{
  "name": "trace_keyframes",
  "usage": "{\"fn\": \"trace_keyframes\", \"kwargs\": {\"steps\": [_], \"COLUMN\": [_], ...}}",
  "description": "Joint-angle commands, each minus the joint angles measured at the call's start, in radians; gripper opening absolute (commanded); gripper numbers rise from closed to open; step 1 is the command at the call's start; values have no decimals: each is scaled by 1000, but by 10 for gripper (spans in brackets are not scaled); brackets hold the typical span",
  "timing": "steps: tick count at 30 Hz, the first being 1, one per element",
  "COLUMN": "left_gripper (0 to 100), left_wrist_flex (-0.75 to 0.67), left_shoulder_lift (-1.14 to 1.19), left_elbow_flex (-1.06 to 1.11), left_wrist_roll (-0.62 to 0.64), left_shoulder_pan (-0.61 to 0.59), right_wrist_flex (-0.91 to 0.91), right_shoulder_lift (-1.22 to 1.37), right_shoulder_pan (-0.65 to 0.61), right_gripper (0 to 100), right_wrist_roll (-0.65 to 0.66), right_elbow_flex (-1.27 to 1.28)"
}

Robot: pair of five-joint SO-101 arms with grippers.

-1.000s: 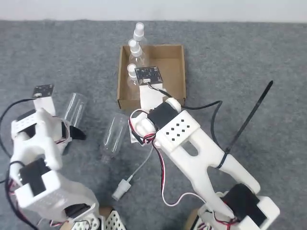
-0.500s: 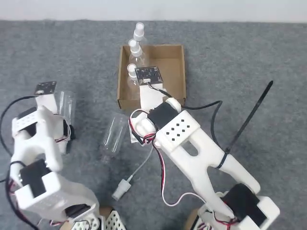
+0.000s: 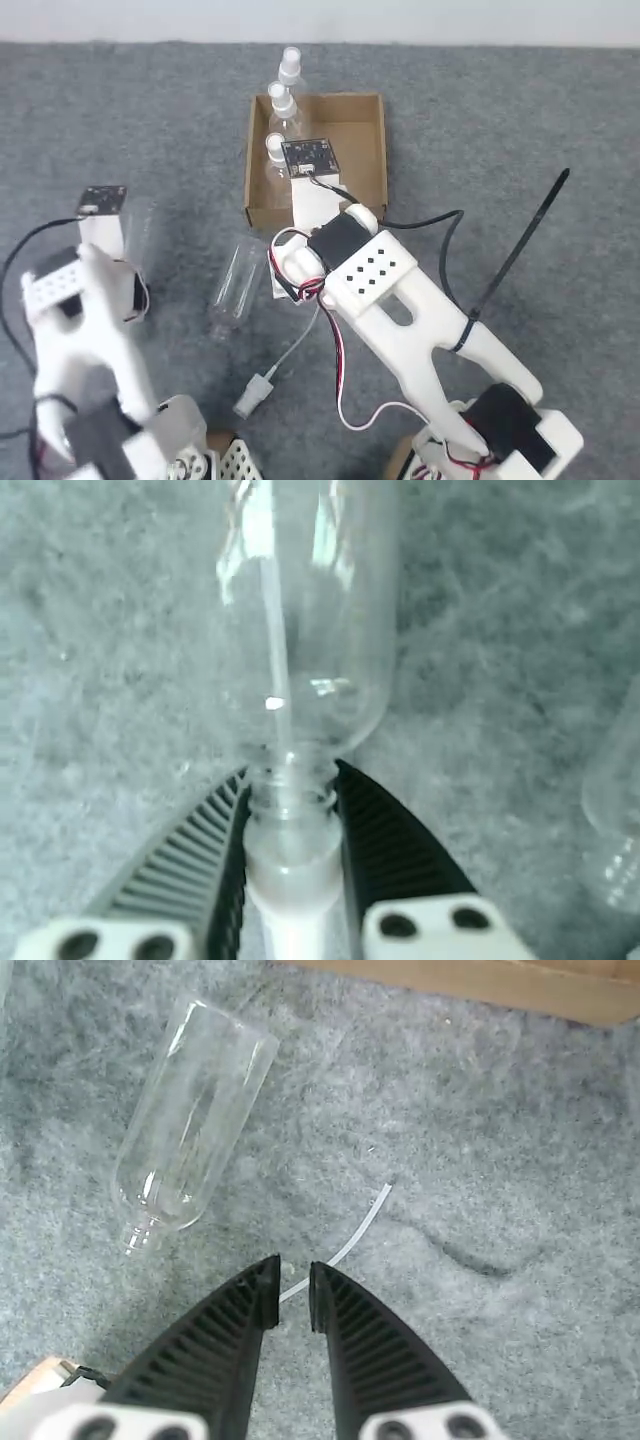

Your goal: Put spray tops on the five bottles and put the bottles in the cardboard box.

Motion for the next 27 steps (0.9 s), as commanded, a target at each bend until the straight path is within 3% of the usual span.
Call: {"fn": "trace_keyframes", "kwargs": {"steps": [1, 8, 18, 23, 27], "left_gripper": [36, 36, 36, 11, 11], "left_wrist_flex": [8, 110, 239, 238, 233], "left_shoulder_lift": [-255, -545, -784, -914, -1040], "left_elbow_flex": [81, 171, 194, 266, 318], "left_wrist_roll": [-9, -3, -11, -138, -147], "left_shoulder_pan": [-3, 0, 3, 3, 5], "right_wrist_flex": [-10, -8, -7, 33, 41], "right_shoulder_lift": [-19, -21, -22, -27, -87], "right_shoulder_pan": [18, 19, 19, 16, 21], "right_gripper": [6, 6, 6, 6, 6], "right_wrist_roll": [-6, -6, -6, -5, 9], "right_elbow_flex": [-8, -8, -8, -14, -6]}}
